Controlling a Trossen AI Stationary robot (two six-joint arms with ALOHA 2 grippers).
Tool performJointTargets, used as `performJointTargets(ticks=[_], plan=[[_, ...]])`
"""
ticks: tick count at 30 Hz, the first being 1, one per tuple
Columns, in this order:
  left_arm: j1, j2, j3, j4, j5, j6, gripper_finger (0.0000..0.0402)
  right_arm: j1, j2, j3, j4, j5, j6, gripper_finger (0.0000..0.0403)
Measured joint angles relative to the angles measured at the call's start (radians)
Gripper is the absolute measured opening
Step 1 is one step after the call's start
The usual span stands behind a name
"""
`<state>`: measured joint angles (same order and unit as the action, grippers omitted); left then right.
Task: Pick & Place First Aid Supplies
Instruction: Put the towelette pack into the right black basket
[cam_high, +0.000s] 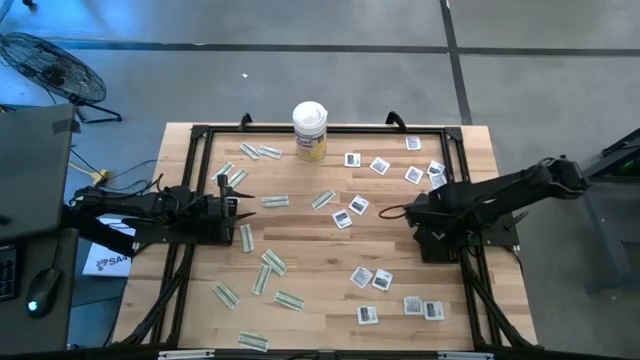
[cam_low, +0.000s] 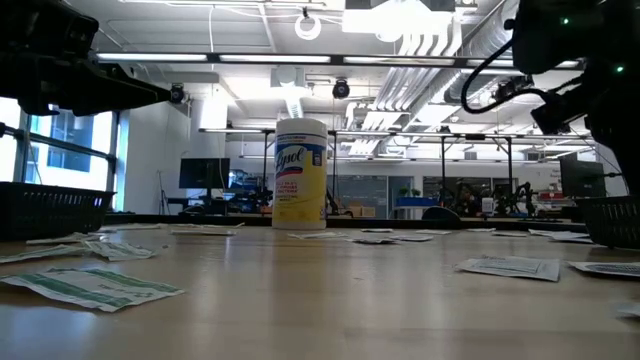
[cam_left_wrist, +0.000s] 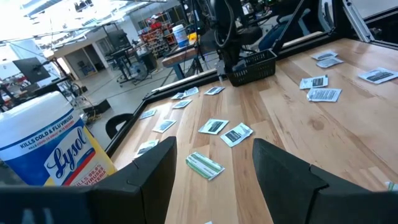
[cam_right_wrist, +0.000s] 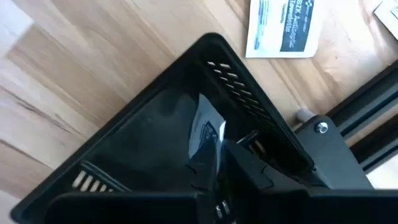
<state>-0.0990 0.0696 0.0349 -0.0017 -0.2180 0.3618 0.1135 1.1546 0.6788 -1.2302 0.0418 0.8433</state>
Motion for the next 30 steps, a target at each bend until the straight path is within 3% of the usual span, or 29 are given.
performJointTargets(ticks=[9,12,16,20,26,30], plan=[[0.000,0.000,0.000,0.000,0.000,0.000,0.0206,-0.003,0.006,0.168,-0.138,0.040,-0.014,0.0081],[0.000,0.000,0.000,0.000,0.000,0.000,0.0206,-0.003,0.005,0.239,-0.100,0.096,-0.015,0.0087],[0.000,0.000,0.000,0.000,0.000,0.000,0.0206,-0.003,0.005,0.263,0.112,0.178,-0.061,0.0087],[0.000,0.000,0.000,0.000,0.000,0.000,0.0206,-0.004,0.027,0.195,0.409,0.200,-0.192,0.0087],[0.000,0.000,0.000,0.000,0.000,0.000,0.0206,-0.041,0.170,0.105,0.716,0.199,-0.368,0.0088],[0.000,0.000,0.000,0.000,0.000,0.000,0.0206,-0.107,0.297,0.091,0.860,0.243,-0.391,0.0088]])
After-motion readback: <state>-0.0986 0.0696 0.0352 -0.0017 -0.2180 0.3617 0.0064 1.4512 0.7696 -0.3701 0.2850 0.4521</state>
